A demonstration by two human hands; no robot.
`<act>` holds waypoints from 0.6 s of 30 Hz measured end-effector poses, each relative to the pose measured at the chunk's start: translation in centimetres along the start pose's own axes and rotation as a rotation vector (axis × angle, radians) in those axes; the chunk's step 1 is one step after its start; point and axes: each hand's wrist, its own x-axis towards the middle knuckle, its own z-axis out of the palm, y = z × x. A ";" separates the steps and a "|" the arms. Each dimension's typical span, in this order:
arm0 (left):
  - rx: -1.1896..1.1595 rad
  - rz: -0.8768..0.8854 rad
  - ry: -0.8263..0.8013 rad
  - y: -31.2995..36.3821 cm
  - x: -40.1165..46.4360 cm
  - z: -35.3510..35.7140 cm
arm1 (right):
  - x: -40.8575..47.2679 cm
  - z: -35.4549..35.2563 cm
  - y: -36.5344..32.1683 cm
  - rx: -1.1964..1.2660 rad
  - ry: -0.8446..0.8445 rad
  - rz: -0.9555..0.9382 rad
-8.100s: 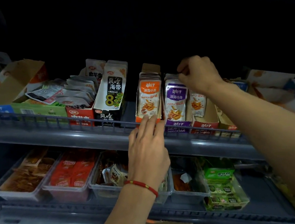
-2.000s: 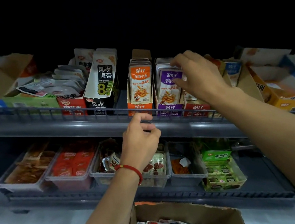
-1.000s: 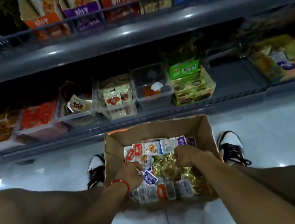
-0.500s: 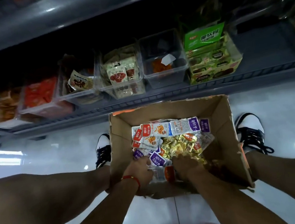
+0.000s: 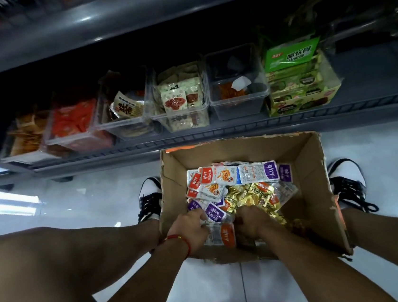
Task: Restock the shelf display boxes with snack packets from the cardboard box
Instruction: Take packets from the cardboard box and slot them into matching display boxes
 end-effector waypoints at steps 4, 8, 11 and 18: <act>-0.007 -0.005 0.022 0.2 -0.8 -0.3 | -0.9 -1.5 -0.2 0.208 -0.008 0.045; 0.017 0.042 0.018 0.7 -1.3 -0.7 | -2.3 -4.8 0.0 0.384 0.011 0.063; -0.098 0.100 0.022 1.6 -1.8 -1.0 | -4.5 -7.5 0.7 0.568 -0.029 0.035; -0.466 0.203 -0.154 2.0 -1.4 -1.8 | -7.1 -10.3 0.3 0.732 -0.073 -0.076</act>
